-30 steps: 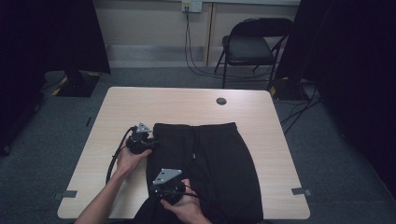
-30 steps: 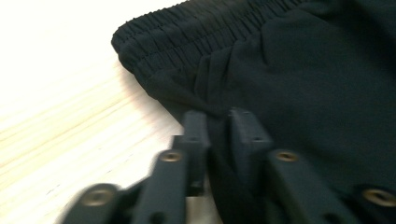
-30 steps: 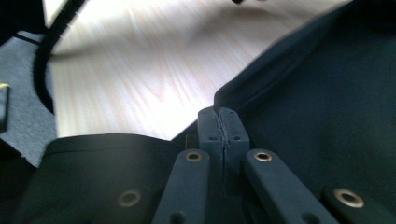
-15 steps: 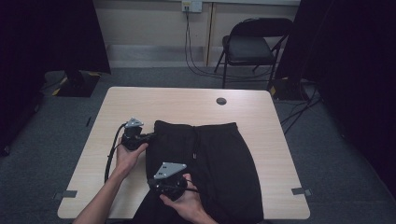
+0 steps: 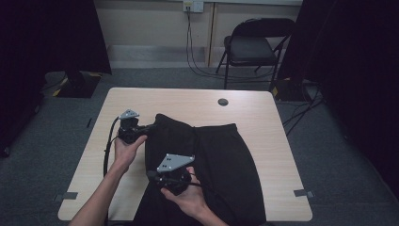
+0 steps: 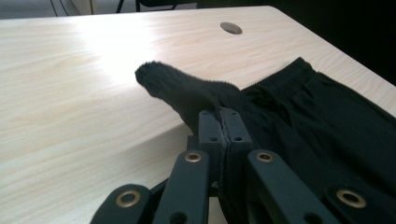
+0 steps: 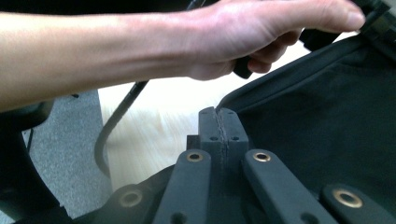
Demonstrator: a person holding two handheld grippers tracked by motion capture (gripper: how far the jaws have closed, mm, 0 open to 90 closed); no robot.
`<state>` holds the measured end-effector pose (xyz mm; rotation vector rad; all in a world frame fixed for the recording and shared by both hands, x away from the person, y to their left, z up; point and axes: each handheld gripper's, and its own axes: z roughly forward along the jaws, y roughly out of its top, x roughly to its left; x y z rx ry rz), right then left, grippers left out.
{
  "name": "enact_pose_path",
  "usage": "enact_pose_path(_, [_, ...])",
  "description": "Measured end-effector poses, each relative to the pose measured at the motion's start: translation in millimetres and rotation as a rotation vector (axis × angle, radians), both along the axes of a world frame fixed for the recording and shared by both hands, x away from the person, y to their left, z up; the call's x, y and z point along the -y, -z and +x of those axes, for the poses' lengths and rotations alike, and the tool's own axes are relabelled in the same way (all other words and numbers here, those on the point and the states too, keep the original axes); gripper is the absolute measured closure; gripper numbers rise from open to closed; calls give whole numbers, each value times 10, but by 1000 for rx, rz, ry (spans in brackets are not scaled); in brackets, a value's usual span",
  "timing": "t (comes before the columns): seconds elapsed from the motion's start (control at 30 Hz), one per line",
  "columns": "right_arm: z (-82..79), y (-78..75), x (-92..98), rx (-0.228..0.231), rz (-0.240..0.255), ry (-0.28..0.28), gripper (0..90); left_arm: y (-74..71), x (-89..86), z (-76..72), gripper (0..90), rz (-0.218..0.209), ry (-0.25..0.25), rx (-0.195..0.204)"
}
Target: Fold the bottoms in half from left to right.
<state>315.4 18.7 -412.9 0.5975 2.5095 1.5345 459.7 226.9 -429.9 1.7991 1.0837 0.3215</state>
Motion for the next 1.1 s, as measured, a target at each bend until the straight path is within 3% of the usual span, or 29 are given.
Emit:
enact_pose_path(0.03, [1,-23,-5,0,8,0,900,-33,-16,-13,892,-17,-4,4])
enact_pose_path(0.1, [6,-67,-17,4,17,-7,900,-73,-31,-28,892,-2,-2,11])
enact_pose_path(0.4, [8,-323,-144,34,58,-36,900,-350,-204,-65,892,-23,-24,50])
enact_pose_path(0.63, [10,-700,-321,94,99,-78,900,-644,-381,-122,892,-67,-49,92])
enact_pose_path(0.8, [23,-1005,-297,141,172,-68,900,-863,-391,-144,892,-67,-59,133])
enact_pose_path(0.9, [50,-931,-160,122,188,-46,900,-768,-251,-111,892,-13,-52,123])
enact_pose_path(1.0, [52,-809,-30,101,184,-20,900,-645,-141,-80,892,-27,-34,105])
enact_pose_path(1.03, [48,-749,44,89,183,-9,900,-539,17,-51,892,-21,-6,88])
enact_pose_path(1.07, [34,-640,238,74,180,21,900,-511,91,-40,892,-19,7,82])
enact_pose_path(1.1, [34,-640,238,74,180,21,900,-511,91,-40,892,-19,7,82])
